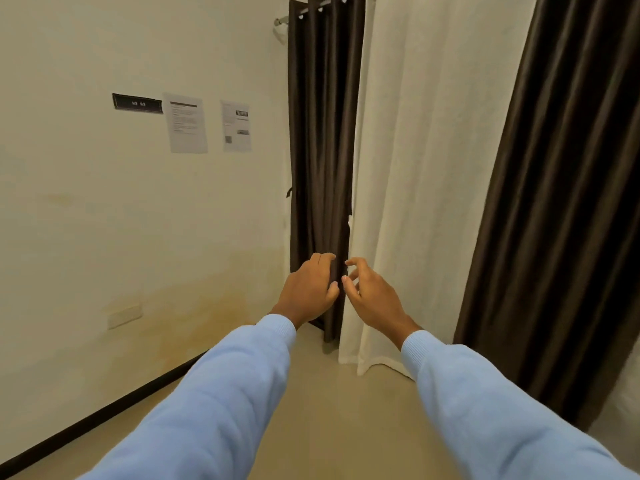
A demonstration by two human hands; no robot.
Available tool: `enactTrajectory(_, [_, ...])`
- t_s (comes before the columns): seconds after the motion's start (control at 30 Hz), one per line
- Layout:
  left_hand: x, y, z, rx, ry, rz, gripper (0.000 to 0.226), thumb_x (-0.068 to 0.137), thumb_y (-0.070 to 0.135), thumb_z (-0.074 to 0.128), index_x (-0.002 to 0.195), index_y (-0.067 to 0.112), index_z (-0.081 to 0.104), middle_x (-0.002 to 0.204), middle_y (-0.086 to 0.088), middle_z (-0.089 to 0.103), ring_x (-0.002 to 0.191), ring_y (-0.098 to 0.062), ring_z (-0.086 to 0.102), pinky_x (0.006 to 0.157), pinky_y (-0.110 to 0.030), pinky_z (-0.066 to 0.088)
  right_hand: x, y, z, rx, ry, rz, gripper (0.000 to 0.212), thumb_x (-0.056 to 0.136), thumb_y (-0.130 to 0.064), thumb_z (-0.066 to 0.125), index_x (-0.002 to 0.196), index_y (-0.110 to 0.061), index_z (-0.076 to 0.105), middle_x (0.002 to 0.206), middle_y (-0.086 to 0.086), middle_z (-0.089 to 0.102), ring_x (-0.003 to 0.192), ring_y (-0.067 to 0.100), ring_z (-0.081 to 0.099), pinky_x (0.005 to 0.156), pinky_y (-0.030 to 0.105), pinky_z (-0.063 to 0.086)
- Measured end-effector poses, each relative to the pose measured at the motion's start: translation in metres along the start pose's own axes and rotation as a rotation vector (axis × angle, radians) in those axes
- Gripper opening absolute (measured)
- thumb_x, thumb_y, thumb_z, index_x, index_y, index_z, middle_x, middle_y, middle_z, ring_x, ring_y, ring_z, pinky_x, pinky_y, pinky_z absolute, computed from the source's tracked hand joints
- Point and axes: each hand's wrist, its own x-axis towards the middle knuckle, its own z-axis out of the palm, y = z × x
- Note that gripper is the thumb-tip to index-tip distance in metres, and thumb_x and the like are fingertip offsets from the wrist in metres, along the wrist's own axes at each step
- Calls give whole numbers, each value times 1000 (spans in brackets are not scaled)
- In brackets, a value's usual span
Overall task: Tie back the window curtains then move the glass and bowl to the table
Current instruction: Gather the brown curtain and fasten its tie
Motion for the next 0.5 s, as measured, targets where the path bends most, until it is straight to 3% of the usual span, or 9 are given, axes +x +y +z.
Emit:
enactTrajectory(0.33, [122,-171,63,-5,-21,-6,49,92,30,54,137,17,39,128,-3,52,100,-16,58,76,-23,47,163,40,134,-25,21,52,36,101,-40,47,134,-26,42,95,-10,60,76,8,60,70,17,51])
enactTrajectory(0.5, [183,-242,86,-18,-40,23,51,92,30,54,138,17,37,131,-4,51,104,-18,58,81,-27,50,238,49,188,-16,31,81,36,101,-39,46,135,-25,42,95,-12,58,76,5,58,69,15,46])
